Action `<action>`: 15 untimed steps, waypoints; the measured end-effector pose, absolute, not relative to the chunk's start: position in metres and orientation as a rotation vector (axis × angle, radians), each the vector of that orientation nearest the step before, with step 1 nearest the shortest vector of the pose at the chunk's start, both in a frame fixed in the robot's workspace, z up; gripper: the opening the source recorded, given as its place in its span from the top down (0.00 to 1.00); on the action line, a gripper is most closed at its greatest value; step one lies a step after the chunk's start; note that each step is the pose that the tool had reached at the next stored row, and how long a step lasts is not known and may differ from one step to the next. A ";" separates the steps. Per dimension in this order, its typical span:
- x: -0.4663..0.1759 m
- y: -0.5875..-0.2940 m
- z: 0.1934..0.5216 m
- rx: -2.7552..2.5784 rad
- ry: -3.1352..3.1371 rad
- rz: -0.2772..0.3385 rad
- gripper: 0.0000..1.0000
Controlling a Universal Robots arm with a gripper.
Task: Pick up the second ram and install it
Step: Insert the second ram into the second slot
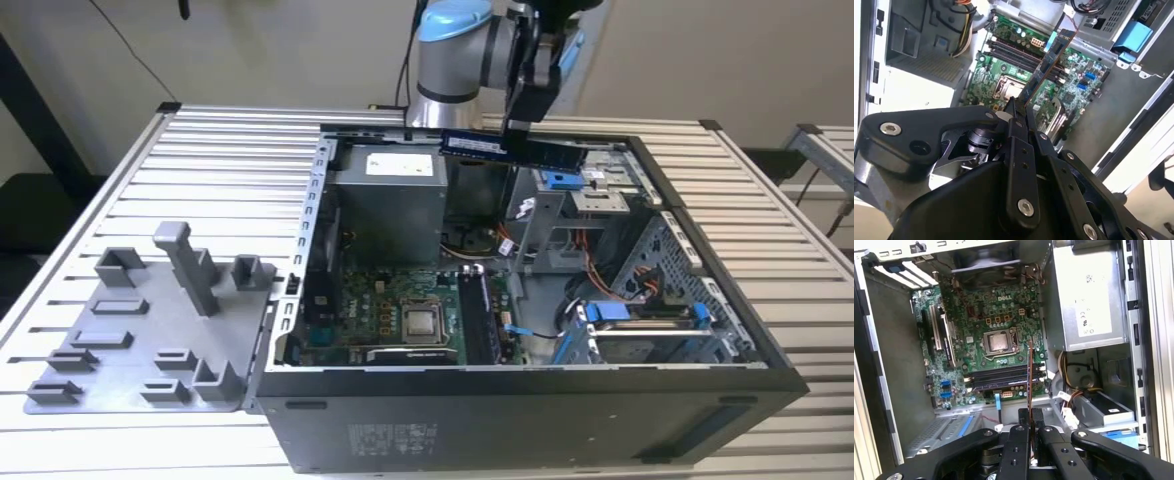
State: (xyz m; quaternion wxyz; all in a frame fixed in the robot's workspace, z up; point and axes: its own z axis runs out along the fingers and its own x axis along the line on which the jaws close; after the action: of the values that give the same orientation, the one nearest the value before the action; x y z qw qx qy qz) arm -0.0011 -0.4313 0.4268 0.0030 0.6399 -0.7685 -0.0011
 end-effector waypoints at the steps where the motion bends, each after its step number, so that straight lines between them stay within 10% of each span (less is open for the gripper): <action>1: -0.001 -0.431 0.427 2.002 -2.413 -0.004 0.86; 15: -0.001 -0.431 0.426 1.947 -2.458 -0.004 0.86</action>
State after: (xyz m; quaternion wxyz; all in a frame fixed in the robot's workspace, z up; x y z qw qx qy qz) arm -0.0012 -0.4313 0.4264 0.0030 0.6209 -0.7838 -0.0012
